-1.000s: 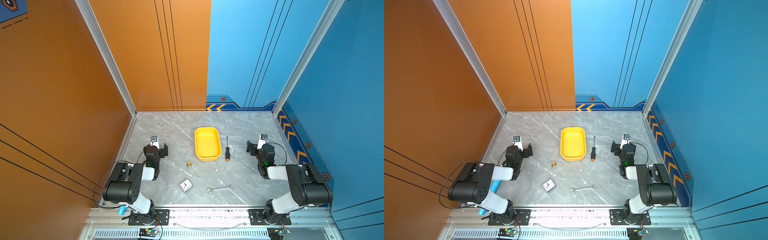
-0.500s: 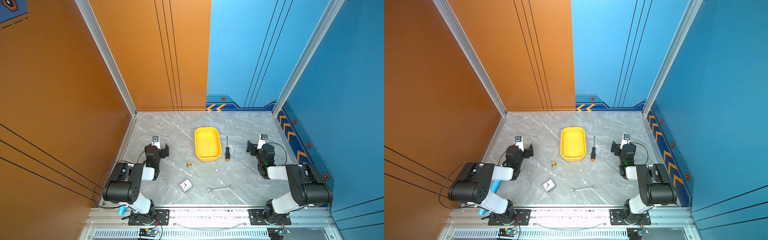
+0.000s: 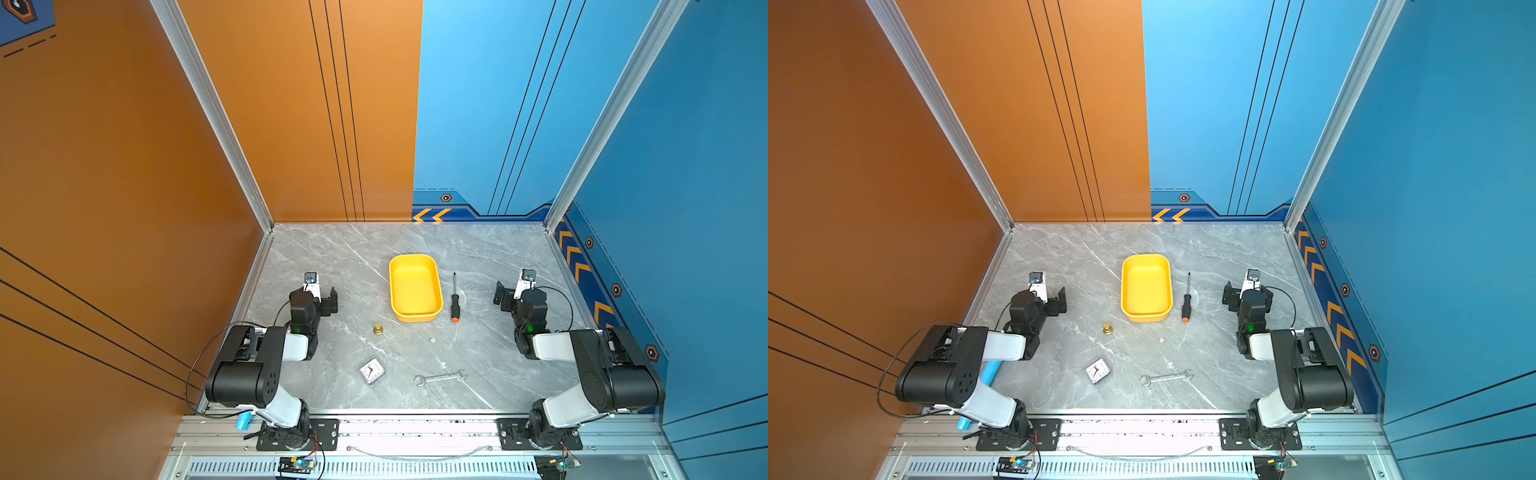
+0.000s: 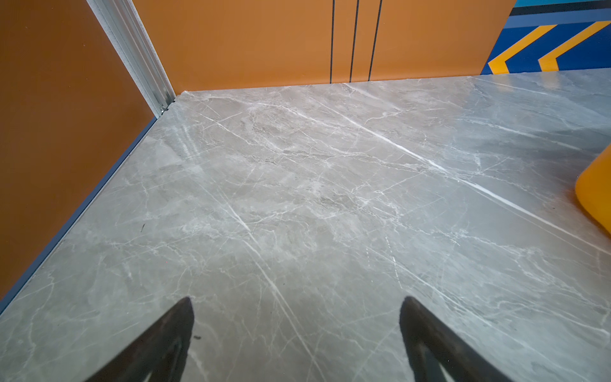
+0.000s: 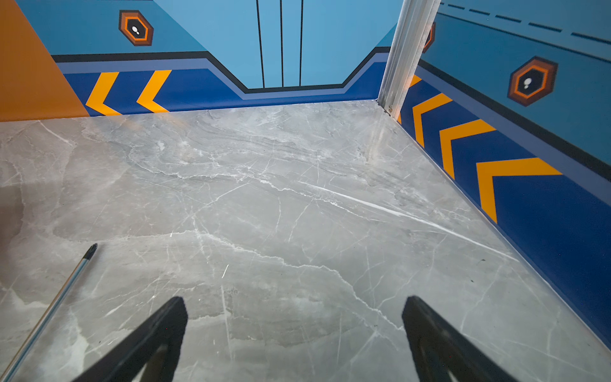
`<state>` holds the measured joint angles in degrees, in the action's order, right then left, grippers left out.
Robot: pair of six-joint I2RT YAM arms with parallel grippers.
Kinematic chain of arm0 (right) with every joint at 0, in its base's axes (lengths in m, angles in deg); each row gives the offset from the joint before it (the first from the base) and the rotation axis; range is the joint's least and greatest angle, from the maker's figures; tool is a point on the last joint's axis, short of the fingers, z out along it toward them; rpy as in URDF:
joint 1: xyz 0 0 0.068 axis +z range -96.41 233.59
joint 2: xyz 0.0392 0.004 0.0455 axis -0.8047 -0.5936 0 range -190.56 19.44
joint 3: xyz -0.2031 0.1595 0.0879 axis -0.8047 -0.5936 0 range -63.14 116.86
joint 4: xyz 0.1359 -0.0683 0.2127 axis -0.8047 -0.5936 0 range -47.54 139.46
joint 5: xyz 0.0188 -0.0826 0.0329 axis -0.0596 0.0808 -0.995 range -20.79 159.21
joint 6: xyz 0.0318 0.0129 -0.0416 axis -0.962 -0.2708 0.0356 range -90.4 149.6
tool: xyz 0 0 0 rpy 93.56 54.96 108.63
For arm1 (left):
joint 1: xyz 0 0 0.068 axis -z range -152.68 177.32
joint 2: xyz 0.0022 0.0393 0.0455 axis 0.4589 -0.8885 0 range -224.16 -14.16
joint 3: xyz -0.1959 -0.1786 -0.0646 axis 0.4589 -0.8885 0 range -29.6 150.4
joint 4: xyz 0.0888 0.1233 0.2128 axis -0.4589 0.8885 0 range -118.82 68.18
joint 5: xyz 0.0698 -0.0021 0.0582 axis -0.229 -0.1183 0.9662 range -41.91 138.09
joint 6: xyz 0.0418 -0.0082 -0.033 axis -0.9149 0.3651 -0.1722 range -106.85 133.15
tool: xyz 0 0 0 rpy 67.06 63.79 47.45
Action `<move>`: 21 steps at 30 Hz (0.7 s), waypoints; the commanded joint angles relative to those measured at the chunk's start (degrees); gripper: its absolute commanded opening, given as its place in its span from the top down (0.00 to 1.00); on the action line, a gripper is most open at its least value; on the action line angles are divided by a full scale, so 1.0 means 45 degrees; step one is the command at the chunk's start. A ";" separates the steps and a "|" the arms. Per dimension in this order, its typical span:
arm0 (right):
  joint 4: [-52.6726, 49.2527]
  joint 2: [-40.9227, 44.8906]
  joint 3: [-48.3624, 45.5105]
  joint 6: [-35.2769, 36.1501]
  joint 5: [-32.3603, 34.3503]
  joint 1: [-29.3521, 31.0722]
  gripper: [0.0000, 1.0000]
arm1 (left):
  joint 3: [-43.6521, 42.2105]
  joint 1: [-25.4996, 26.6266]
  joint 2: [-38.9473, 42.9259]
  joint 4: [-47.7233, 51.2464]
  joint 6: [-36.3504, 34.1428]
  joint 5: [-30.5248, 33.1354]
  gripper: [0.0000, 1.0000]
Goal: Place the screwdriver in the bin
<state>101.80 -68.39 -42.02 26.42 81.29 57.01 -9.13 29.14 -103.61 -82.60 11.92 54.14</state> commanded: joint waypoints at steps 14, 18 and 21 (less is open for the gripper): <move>-0.9304 0.3681 0.3172 -0.1208 -0.0472 0.0377 0.00 | 0.2192 0.0193 0.4527 0.6877 0.1375 -0.1122 0.02; -1.2780 0.3986 0.4747 -0.2249 -0.3124 0.0535 0.00 | 0.2580 0.0336 0.5081 0.8120 0.3028 -0.3354 0.02; -1.4285 0.3717 0.5391 -0.3222 -0.3977 0.0729 0.00 | 0.2507 0.0462 0.5094 0.8390 0.4178 -0.4545 0.02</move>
<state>54.57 -50.32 -18.85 17.88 70.60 59.45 2.57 30.56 -80.24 -52.52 23.50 42.20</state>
